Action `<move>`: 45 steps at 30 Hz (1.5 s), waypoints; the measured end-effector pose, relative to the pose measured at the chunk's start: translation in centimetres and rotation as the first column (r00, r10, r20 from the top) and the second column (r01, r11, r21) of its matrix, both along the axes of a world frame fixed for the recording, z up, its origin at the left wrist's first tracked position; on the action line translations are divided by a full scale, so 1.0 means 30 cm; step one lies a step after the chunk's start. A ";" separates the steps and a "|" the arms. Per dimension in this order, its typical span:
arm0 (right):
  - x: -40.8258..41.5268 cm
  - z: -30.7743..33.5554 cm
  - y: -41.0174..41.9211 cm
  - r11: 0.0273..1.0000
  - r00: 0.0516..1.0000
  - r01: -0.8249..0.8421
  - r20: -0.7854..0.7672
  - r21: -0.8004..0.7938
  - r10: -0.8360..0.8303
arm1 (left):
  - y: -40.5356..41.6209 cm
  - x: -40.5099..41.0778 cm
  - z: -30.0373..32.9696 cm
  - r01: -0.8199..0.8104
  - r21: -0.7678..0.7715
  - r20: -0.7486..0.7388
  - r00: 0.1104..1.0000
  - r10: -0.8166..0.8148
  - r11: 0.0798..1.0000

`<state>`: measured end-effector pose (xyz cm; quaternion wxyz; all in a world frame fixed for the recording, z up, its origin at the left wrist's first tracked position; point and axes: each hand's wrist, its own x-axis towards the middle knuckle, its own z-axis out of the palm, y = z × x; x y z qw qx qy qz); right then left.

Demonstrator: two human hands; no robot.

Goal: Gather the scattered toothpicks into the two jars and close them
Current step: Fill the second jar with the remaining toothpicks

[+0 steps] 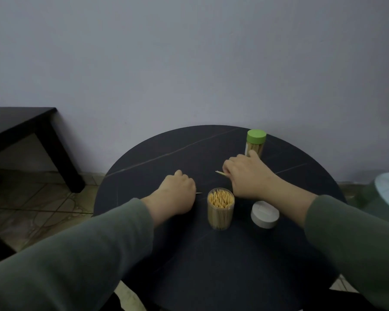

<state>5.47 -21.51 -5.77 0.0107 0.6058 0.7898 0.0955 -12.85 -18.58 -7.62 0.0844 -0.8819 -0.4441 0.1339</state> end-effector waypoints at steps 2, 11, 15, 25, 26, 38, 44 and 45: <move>0.009 -0.002 -0.008 1.000 0.990 0.024 -0.137 0.019 -0.022 | 0.003 -0.002 0.002 0.009 -0.014 0.096 0.995 -0.008 1.000; 0.006 -0.014 -0.104 0.999 0.578 -0.047 -0.815 0.025 0.048 | -0.022 -0.015 0.024 0.039 -0.250 0.842 0.502 0.198 0.967; -0.001 -0.015 -0.159 0.988 0.445 -0.133 -0.886 0.080 0.132 | -0.064 -0.018 0.063 0.174 -0.278 0.955 0.158 0.252 0.945; 0.031 -0.058 -0.181 0.972 0.642 -0.232 -0.746 0.030 0.176 | -0.143 -0.041 0.051 0.373 -0.242 0.970 0.128 0.208 0.896; 0.035 -0.054 -0.178 0.972 0.634 -0.235 -0.753 0.029 0.176 | -0.146 -0.044 0.046 0.384 -0.213 0.974 0.153 0.165 0.898; 0.051 -0.046 -0.174 0.961 0.791 -0.232 -0.603 -0.150 0.097 | -0.119 -0.069 0.017 0.384 0.264 0.824 0.387 -0.414 0.885; 0.041 -0.044 -0.162 0.974 0.766 -0.185 -0.639 -0.128 0.061 | -0.104 -0.077 0.012 0.345 0.228 0.764 0.516 -0.387 0.910; 0.042 -0.043 -0.161 0.975 0.759 -0.179 -0.649 -0.129 0.054 | -0.110 -0.074 0.017 0.364 0.232 0.726 0.552 -0.409 0.902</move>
